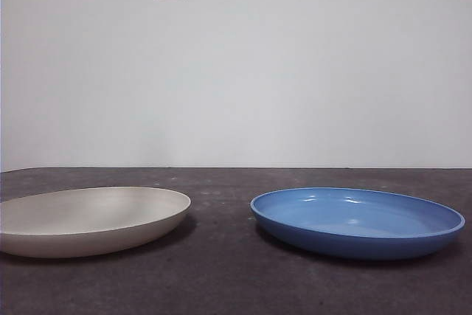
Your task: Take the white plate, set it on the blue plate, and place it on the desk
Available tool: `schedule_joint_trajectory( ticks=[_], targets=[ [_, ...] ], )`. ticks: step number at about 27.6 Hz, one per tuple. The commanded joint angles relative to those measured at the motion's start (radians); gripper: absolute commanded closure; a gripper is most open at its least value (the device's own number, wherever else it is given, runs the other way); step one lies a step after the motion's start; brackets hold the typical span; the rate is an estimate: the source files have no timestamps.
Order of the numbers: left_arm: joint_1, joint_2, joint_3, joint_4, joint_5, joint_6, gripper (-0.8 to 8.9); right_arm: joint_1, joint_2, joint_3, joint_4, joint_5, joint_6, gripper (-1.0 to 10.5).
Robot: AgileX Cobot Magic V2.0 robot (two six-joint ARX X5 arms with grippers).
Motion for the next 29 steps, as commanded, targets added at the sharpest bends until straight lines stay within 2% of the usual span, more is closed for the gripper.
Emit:
schedule_joint_trajectory(
  ticks=[1, 8, 21, 29],
  targets=[
    [0.022, 0.072, 0.017, -0.005, 0.006, 0.033, 2.14, 0.004, 0.018, 0.015, -0.034, -0.008, 0.018, 4.1],
    [0.088, 0.262, 0.017, -0.015, 0.035, 0.093, 2.14, 0.004, 0.031, 0.015, -0.121, -0.015, 0.006, 4.1],
    [0.194, 0.529, 0.017, 0.052, 0.039, 0.203, 2.2, 0.004, 0.031, 0.015, -0.148, -0.041, 0.006, 4.1],
    [0.224, 0.661, 0.017, 0.129, 0.153, 0.227, 2.2, 0.004, 0.031, 0.015, -0.146, -0.04, 0.003, 4.1]
  ],
)
